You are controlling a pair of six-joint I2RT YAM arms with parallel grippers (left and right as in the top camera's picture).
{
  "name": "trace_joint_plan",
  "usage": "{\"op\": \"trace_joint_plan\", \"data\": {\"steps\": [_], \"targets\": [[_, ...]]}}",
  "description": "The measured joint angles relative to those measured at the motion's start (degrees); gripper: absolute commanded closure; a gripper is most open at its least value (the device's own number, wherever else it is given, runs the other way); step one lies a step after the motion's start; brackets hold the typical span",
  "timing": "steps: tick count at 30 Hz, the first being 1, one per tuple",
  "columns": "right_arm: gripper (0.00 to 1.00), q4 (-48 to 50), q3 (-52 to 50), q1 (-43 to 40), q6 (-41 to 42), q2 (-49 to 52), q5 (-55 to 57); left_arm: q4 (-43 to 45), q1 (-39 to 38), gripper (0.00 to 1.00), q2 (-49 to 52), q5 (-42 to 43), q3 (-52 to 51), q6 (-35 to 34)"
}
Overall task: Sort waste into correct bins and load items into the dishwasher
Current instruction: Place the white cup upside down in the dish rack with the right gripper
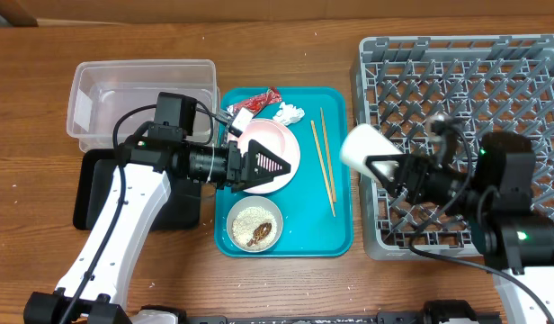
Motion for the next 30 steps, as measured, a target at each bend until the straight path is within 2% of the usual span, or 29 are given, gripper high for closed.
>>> {"op": "trace_joint_plan", "data": {"steps": [6,11,13,18,22,27,30], "targets": [[0.36,-17.35,0.09,-0.70,1.95,0.52,20.70,-0.33,-1.11,0.00,-4.02,-10.19,0.00,-0.96],[0.36,-21.09,0.09,-0.70,2.16,4.72,29.07,-0.31,-1.86,0.00,-10.29,-20.13,0.00,-2.80],[0.36,-21.00,0.09,-0.70,2.21,6.27,30.25,-0.31,-2.29,0.00,-11.67,-22.47,0.04,-3.10],[0.26,-19.80,0.09,-0.70,2.19,11.52,31.26,-0.37,-4.46,0.00,-14.38,-28.68,0.07,-3.72],[0.10,-19.32,0.26,0.02,1.68,13.46,30.42,-1.44,-7.10,0.00,-14.67,-33.55,0.07,-4.39],[0.09,-20.11,5.38,3.80,0.76,13.42,30.40,-3.89,-9.05,0.00,-14.67,-37.86,0.11,-4.96],[0.17,-19.52,9.92,7.69,0.66,12.79,29.92,-6.10,-9.03,0.00,-14.67,-40.35,0.92,-5.03]]}}
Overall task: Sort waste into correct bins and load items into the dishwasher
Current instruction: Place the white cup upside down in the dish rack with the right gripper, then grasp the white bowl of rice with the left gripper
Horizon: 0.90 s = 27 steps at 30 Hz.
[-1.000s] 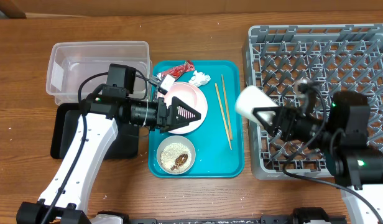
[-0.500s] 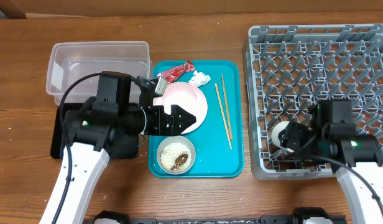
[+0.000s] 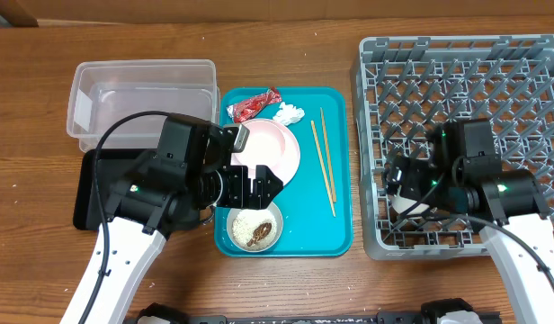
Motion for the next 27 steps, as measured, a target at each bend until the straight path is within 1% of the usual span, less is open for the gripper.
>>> {"op": "trace_joint_plan", "data": {"steps": [3,11,13,16,21,24,25,27], "targets": [[0.18,2.54,2.25,4.04,-0.02,-0.87,-1.44,-2.84,0.00,0.00,0.00,-2.84,1.49,-0.15],[0.19,9.84,2.43,16.57,0.48,-0.22,-3.61,-10.67,0.00,0.00,0.00,-11.19,5.51,-0.96],[0.19,9.33,2.43,17.73,1.95,0.31,-2.51,-12.90,0.00,0.00,0.00,-13.07,6.62,-1.20],[0.24,8.44,2.43,17.70,4.04,1.20,-0.20,-15.78,0.00,0.00,-0.11,-15.58,8.04,-1.25],[0.24,9.88,2.43,18.51,3.72,3.89,-5.38,-16.46,0.00,0.00,-1.57,-18.75,8.63,-2.47],[0.25,9.64,2.43,21.66,3.37,7.43,-7.80,-16.48,0.00,0.00,-3.30,-20.72,9.14,-3.96],[0.29,9.97,2.43,23.19,3.21,9.18,-8.41,-16.44,0.00,0.00,-4.24,-21.62,9.46,-4.50],[0.29,10.86,2.43,25.09,2.99,11.69,-9.07,-16.68,0.00,0.00,-5.66,-22.91,9.88,-5.20]]}}
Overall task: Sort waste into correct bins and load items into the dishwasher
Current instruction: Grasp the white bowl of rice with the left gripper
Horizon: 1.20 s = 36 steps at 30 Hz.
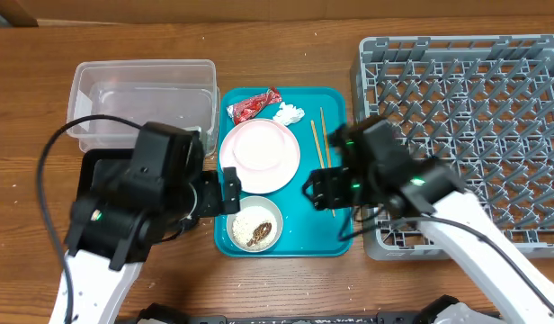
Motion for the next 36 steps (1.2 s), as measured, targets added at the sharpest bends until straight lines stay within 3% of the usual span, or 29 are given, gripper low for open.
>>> {"op": "trace_joint_plan", "data": {"steps": [10,17,22,30,36], "targets": [[0.24,2.89,0.00,1.84,5.20,5.70,3.91,-4.83,0.00,0.06,-2.69,-4.44,-3.19,-2.34],[0.23,1.84,0.15,-5.64,7.15,1.66,6.14,6.82,-0.76,0.11,0.22,-2.36,-19.93,-2.51],[0.13,1.95,0.39,-6.58,6.23,-6.82,7.43,15.98,-3.08,0.32,2.23,-2.49,-26.47,-2.95],[0.11,1.95,1.14,-6.56,5.92,-12.92,8.09,29.88,-5.42,0.34,10.51,-2.34,-29.16,-1.14],[0.10,1.33,1.14,-6.58,5.95,-12.59,8.13,36.85,-14.05,0.37,13.49,-1.49,-29.16,0.20]]}}
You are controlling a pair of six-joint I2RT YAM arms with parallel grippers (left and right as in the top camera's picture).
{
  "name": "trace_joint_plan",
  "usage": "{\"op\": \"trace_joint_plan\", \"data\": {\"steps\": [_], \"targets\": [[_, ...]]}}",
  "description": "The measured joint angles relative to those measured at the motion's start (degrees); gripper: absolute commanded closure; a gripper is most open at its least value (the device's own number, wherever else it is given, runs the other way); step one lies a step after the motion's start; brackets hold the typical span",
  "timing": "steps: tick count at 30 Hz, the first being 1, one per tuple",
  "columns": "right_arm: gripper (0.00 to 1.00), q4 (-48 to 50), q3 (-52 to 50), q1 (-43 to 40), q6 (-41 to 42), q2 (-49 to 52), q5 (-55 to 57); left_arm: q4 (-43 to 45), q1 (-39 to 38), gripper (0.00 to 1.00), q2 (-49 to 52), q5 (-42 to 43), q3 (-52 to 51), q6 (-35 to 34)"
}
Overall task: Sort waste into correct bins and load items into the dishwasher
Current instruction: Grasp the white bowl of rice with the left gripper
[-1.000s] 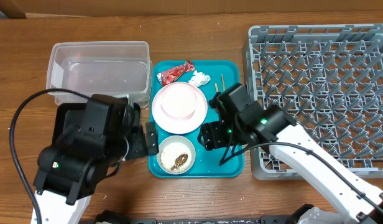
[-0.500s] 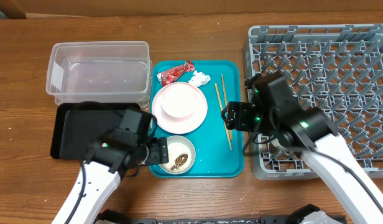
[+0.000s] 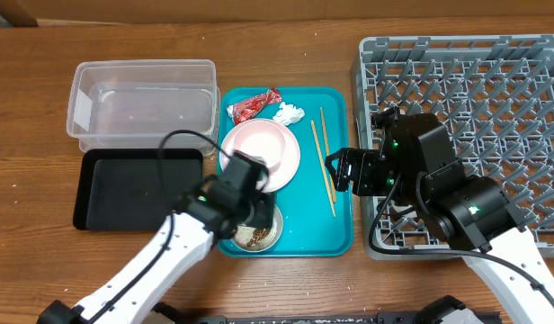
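Note:
On the teal tray (image 3: 299,236) lie a pink plate (image 3: 275,144), a bowl of rice with brown scraps (image 3: 263,236), two chopsticks (image 3: 324,148), a red wrapper (image 3: 252,104) and a crumpled white tissue (image 3: 289,112). My left gripper (image 3: 256,214) points down onto the bowl's far rim; the wrist hides its fingers. At the tray's right edge my right gripper (image 3: 338,172) stands open beside the chopsticks' near ends. No cup shows in the grey dish rack (image 3: 475,81).
A clear plastic bin (image 3: 142,103) stands left of the tray, with a flat black bin (image 3: 133,189) in front of it. The right arm's body lies over the rack's front-left corner.
My left gripper has moved right from the tray's left edge to sit over the rice bowl. The right gripper has pulled back a little toward the rack and stays by the chopsticks.
My right gripper first held a white cup above the rack's left edge, then set it low in the rack's front-left part. After that it stood empty over the tray near the chopsticks. Meanwhile my left gripper went from over the plate to the tray's left edge, now onto the bowl.

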Motion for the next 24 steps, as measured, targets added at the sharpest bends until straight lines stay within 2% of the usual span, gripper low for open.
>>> {"op": "trace_joint_plan", "data": {"steps": [6,8,15,16,20,21,24], "targets": [[0.10,-0.02,0.00,0.00,-0.04,0.00,0.00,1.68,-7.45,0.45,1.66,-2.29,0.00,-0.33],[0.10,-0.02,0.00,0.00,-0.04,0.00,0.00,2.58,-8.92,0.52,3.19,-3.15,0.00,-0.48],[0.10,0.00,0.00,0.02,-0.02,0.04,0.00,3.76,-12.02,0.52,9.88,-4.72,0.55,1.22],[0.10,-0.02,0.00,0.00,-0.02,0.07,0.02,3.23,-12.20,0.55,10.69,-5.11,1.07,1.51],[0.09,0.00,0.00,0.00,-0.02,0.15,0.02,2.45,-12.20,0.90,13.92,-6.93,3.37,2.97],[0.09,0.02,0.00,0.00,0.00,0.15,0.02,2.47,-12.20,0.96,14.56,-7.19,3.61,3.41],[0.09,0.00,0.00,0.00,-0.02,0.15,0.02,2.38,-12.35,0.96,15.21,-8.55,4.00,4.17]]}}
